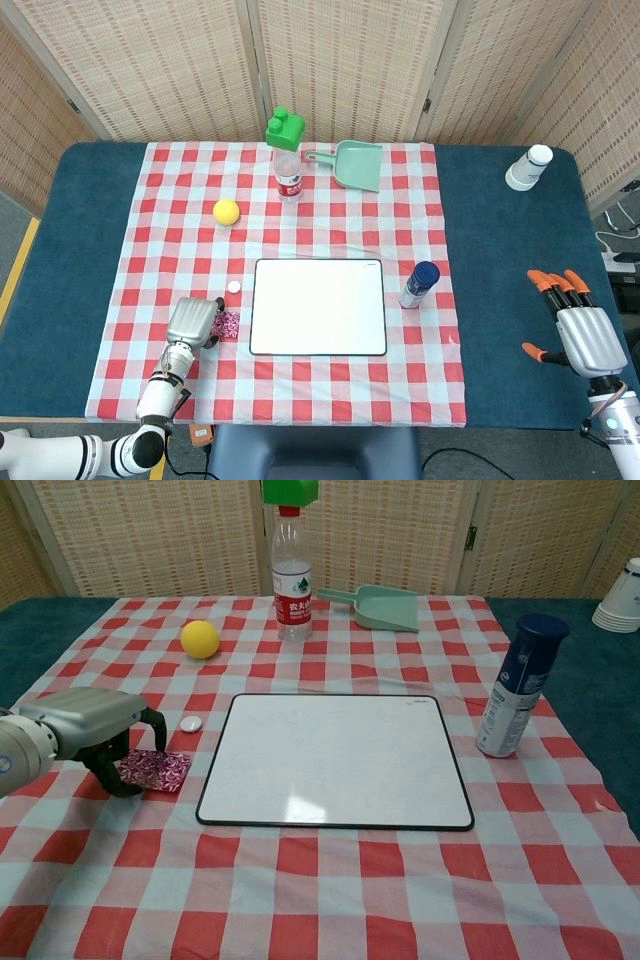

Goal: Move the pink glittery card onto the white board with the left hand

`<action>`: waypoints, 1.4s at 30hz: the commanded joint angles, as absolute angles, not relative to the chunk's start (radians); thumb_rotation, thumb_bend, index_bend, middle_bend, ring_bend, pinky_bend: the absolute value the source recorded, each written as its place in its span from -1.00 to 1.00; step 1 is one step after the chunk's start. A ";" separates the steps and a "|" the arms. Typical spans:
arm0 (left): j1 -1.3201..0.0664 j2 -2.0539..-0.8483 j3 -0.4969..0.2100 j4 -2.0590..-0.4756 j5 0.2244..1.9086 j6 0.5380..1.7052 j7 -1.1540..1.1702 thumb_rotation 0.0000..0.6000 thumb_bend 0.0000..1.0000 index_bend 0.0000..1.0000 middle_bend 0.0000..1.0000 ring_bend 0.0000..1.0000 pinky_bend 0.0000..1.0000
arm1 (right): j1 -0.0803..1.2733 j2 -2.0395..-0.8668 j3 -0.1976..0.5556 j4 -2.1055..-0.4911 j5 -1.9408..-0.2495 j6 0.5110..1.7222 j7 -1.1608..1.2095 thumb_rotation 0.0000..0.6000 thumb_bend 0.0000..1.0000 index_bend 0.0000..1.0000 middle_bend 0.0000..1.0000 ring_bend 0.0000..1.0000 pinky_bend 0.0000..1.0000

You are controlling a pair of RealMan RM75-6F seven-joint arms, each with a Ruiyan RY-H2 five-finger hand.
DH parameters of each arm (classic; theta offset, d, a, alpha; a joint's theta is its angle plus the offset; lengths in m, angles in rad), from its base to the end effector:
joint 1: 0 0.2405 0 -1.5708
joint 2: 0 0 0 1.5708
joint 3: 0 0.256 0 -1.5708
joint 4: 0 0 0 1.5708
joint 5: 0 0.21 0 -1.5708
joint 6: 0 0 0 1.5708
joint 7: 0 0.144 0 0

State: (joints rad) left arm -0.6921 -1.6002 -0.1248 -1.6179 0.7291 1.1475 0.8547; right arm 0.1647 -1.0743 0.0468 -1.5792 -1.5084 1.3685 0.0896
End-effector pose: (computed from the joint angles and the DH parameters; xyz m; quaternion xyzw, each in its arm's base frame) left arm -0.1795 0.3057 -0.0299 -0.7377 -0.3834 -0.2127 0.5133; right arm -0.3121 -0.2058 0.1616 0.6276 -0.4004 0.3799 0.5491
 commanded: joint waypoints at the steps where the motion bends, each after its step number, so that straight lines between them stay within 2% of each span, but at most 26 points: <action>1: -0.717 -1.589 -0.144 -1.651 0.721 1.160 0.885 1.00 -0.50 -0.21 1.00 1.00 1.00 | 0.164 -1.074 0.047 -1.579 -1.510 1.369 0.091 1.00 -1.00 -1.00 -0.78 -1.00 -1.00; 7: -0.771 -1.613 -0.170 -1.687 0.691 1.171 0.944 1.00 -0.50 -0.21 1.00 1.00 1.00 | 0.165 -1.071 0.047 -1.577 -1.510 1.369 0.100 1.00 -1.00 -1.00 -0.78 -1.00 -1.00; 16: -0.882 -1.718 -0.225 -1.666 0.614 1.166 1.021 1.00 -0.50 -0.22 1.00 1.00 1.00 | 0.163 -1.064 0.046 -1.574 -1.515 1.374 0.120 1.00 -1.00 -1.00 -0.78 -1.00 -1.00; 25: -0.995 -1.818 -0.289 -1.572 0.543 1.147 1.059 1.00 -0.50 -0.23 1.00 1.00 1.00 | 0.159 -1.054 0.048 -1.569 -1.519 1.383 0.149 1.00 -1.00 -1.00 -0.78 -1.00 -1.00; 42: -1.124 -1.943 -0.335 -1.365 0.474 1.093 1.059 1.00 -0.50 -0.24 1.00 1.00 1.00 | 0.159 -1.049 0.049 -1.562 -1.520 1.383 0.173 1.00 -1.00 -1.00 -0.78 -1.00 -1.00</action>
State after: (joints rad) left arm -1.1189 -1.9380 -0.3324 -1.3707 0.4755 1.0958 1.0638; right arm 0.1588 -1.0490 0.0490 -1.5618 -1.5200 1.3827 0.1728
